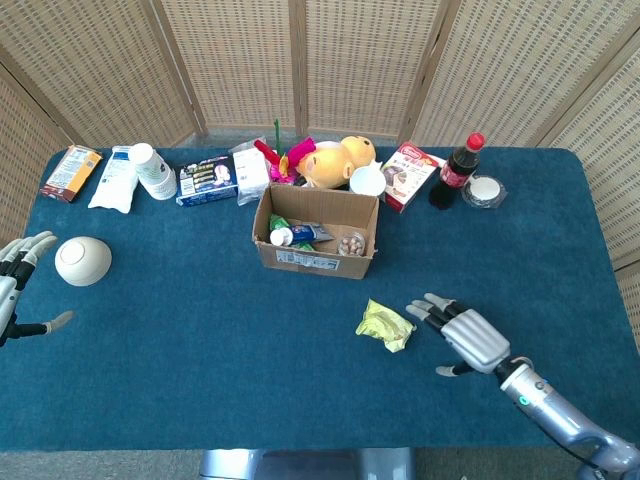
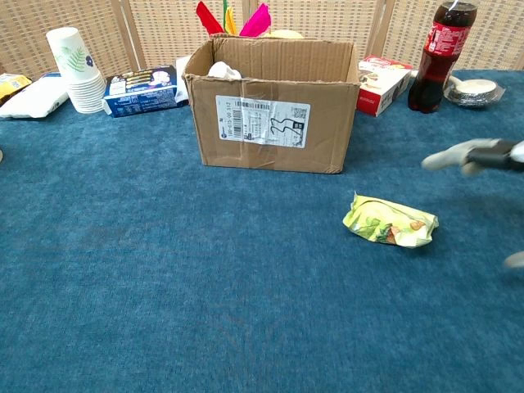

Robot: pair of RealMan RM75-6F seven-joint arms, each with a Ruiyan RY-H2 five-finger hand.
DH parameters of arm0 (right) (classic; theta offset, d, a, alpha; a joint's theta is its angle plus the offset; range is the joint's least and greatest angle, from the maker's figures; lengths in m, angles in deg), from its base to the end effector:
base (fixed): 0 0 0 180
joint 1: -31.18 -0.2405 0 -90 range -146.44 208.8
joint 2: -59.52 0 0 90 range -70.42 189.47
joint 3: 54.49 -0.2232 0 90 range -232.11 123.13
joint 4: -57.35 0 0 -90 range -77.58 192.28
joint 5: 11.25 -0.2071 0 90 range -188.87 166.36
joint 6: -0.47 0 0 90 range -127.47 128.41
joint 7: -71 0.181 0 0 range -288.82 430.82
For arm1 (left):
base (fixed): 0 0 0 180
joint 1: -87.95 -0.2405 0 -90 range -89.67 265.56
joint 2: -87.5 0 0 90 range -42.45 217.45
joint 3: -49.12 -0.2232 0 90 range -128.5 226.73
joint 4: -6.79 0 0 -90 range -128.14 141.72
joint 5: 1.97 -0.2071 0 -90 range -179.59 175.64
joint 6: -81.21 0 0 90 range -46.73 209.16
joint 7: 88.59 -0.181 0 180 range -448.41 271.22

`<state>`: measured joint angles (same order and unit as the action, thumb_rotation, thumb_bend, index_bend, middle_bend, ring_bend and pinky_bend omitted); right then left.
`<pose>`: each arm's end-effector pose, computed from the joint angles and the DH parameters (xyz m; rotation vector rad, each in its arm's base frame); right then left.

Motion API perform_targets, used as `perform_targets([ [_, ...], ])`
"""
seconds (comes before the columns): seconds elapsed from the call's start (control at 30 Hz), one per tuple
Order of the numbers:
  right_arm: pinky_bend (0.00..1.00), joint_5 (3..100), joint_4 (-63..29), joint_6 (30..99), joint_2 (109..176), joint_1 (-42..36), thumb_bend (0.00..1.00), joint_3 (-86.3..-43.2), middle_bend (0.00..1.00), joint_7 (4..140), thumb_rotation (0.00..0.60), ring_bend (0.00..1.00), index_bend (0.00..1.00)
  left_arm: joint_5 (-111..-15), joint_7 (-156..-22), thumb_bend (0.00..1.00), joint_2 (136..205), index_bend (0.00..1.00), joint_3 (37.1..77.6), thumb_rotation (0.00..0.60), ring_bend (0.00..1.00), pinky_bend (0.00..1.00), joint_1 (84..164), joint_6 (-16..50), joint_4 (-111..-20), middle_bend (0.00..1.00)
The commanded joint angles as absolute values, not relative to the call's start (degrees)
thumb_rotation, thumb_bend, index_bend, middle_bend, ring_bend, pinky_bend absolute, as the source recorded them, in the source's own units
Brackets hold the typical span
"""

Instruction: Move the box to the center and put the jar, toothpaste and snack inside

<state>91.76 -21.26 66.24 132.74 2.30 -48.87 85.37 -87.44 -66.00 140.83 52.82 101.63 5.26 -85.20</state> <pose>-0.2145 -0.2694 0.0256 2.1278 -0.9180 0.9656 -0.2718 0.2626 0.1847 -1.4349 -1.0790 -1.0627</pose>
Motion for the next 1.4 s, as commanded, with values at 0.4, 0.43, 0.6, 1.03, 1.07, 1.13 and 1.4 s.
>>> perform_targets([
  [0.4, 0.23, 85.6, -17.8, 58.4, 143.0, -1.7, 0.00, -52.5, 0.03, 78.6, 0.600, 0.03, 0.00, -87.1, -65.0, 0.24, 140.8, 0.00, 52.9, 0.600, 0.00, 0.07, 101.5, 5.3, -84.5, 0.00],
  [0.43, 0.24, 85.4, -17.7, 58.4, 143.3, -1.8, 0.01, -52.7, 0.04, 78.3, 0.600, 0.04, 0.00, -87.1, -65.0, 0.24, 140.8, 0.00, 52.9, 0.600, 0.00, 0.07, 101.5, 5.4, -84.5, 0.00],
  [0.6, 0.33, 84.6, -16.4, 59.2, 145.1, -1.7, 0.19, -53.4, 0.13, 74.1, 0.600, 0.11, 0.03, -87.2, -65.3, 0.24, 140.9, 0.00, 52.9, 0.600, 0.00, 0.07, 101.6, 5.5, -84.6, 0.00],
  [1.03, 0.64, 86.0, -12.8, 65.9, 148.8, -0.6, 0.50, -53.4, 0.51, 75.0, 0.600, 0.48, 0.42, -87.2, -66.0, 0.24, 140.6, 0.00, 53.0, 0.600, 0.00, 0.08, 101.1, 4.4, -85.2, 0.00],
  [1.07, 0.64, 85.9, -13.2, 66.2, 148.6, -0.5, 0.50, -53.4, 0.51, 75.4, 0.600, 0.48, 0.43, -87.3, -66.1, 0.24, 140.6, 0.00, 53.0, 0.600, 0.00, 0.08, 101.1, 4.4, -85.2, 0.00],
  [1.13, 0.64, 85.9, -14.0, 66.7, 148.0, -0.4, 0.50, -53.4, 0.52, 76.1, 0.600, 0.49, 0.43, -87.4, -66.2, 0.24, 140.6, 0.00, 53.0, 0.600, 0.00, 0.08, 101.1, 4.3, -85.3, 0.00],
  [1.4, 0.66, 88.4, -19.7, 74.4, 141.3, 1.0, 0.50, -53.9, 0.54, 78.6, 0.600, 0.51, 0.47, -87.4, -65.6, 0.24, 140.4, 0.00, 53.1, 0.600, 0.00, 0.08, 101.0, 4.1, -85.2, 0.00],
])
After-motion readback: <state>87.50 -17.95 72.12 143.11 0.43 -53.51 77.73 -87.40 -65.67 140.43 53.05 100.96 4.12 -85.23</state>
